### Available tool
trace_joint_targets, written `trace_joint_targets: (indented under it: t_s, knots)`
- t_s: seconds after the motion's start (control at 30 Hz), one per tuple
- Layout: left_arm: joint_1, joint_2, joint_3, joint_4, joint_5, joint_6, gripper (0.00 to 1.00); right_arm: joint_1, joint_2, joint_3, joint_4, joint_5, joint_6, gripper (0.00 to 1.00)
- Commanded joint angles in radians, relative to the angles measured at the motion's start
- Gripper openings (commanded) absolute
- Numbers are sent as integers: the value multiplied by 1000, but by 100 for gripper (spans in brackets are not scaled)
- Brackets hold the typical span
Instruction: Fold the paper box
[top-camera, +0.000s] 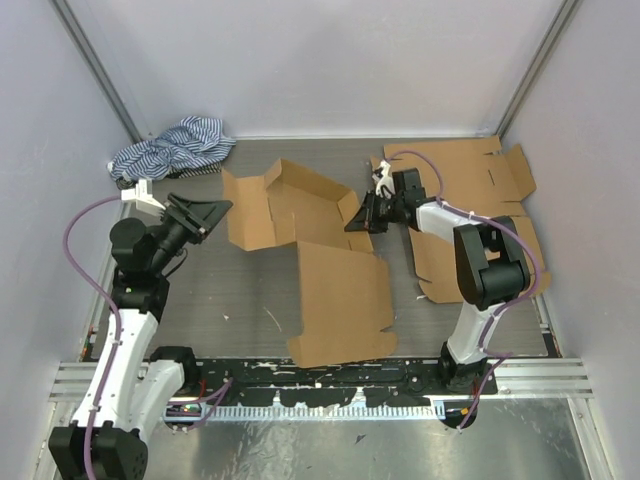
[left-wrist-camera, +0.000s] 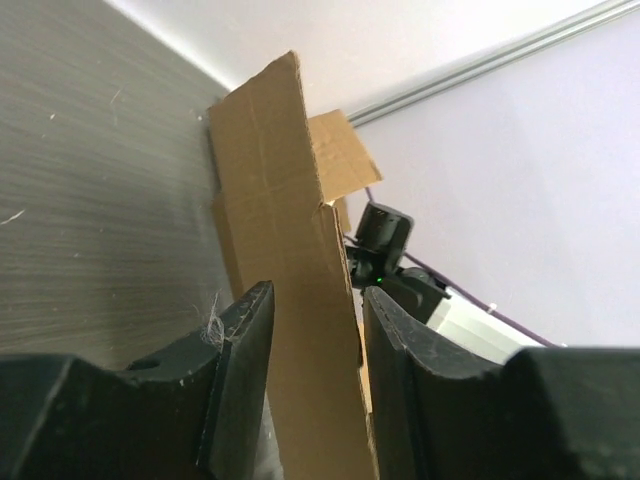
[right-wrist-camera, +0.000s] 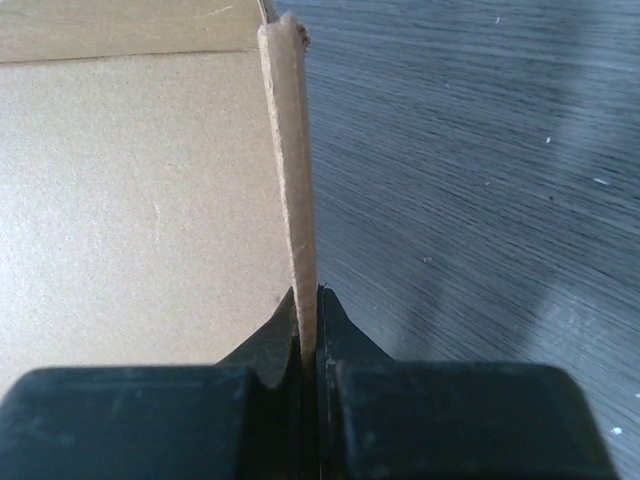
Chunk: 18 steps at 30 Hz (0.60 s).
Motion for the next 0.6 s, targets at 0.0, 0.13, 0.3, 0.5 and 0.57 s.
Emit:
trace_joint_targets:
  t_s: [0.0,0.13,0.3,0.5,0.57]
  knots:
    - [7,-47,63,22,12,-6,48,-4,22,-9,83,-73,42,1]
    - [7,-66,87,-19,11,6,49,-5,43,-14,88,-60,35,1]
    - [9,-79,72,-72,-22,42,49,-4,30,-27,109,-75,42,1]
    - [20,-87,13,-69,-25,33,49,-16,31,-30,122,-104,49,1]
    - [22,-90,2,-65,-26,28,49,-18,35,-40,151,-129,66,1]
